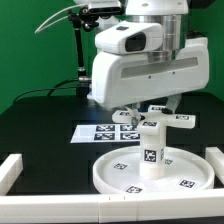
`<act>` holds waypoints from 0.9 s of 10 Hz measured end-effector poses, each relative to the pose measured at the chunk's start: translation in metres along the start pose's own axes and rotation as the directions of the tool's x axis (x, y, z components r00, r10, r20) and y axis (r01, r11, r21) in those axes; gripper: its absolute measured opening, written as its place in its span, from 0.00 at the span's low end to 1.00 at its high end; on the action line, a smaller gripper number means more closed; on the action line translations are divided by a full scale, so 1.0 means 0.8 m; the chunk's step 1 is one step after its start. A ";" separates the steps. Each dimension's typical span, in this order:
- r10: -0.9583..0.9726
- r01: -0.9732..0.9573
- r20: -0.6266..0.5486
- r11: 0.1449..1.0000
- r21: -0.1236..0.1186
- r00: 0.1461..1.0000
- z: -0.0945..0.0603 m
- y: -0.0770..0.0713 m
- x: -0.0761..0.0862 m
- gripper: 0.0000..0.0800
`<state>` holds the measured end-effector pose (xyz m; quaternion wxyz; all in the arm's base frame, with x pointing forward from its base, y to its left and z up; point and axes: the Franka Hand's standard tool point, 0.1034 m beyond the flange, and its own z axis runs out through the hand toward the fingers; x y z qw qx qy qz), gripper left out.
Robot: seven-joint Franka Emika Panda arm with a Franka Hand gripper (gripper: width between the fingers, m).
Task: Assemble round table
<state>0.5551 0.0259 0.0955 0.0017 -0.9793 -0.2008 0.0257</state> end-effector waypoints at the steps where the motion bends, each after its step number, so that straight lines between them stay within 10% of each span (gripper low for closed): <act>1: 0.005 -0.005 0.000 1.000 0.001 1.000 0.000 0.000 0.000 0.56; 4: 0.005 -0.005 0.008 1.000 0.006 1.000 -0.023 -0.001 -0.001 0.80; 9: 0.010 -0.010 0.011 1.000 0.009 1.000 -0.038 -0.003 0.004 0.81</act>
Offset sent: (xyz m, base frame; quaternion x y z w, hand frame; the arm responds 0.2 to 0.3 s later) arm -0.0007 -0.0088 0.0356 -0.0164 -0.0337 -0.0034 0.9993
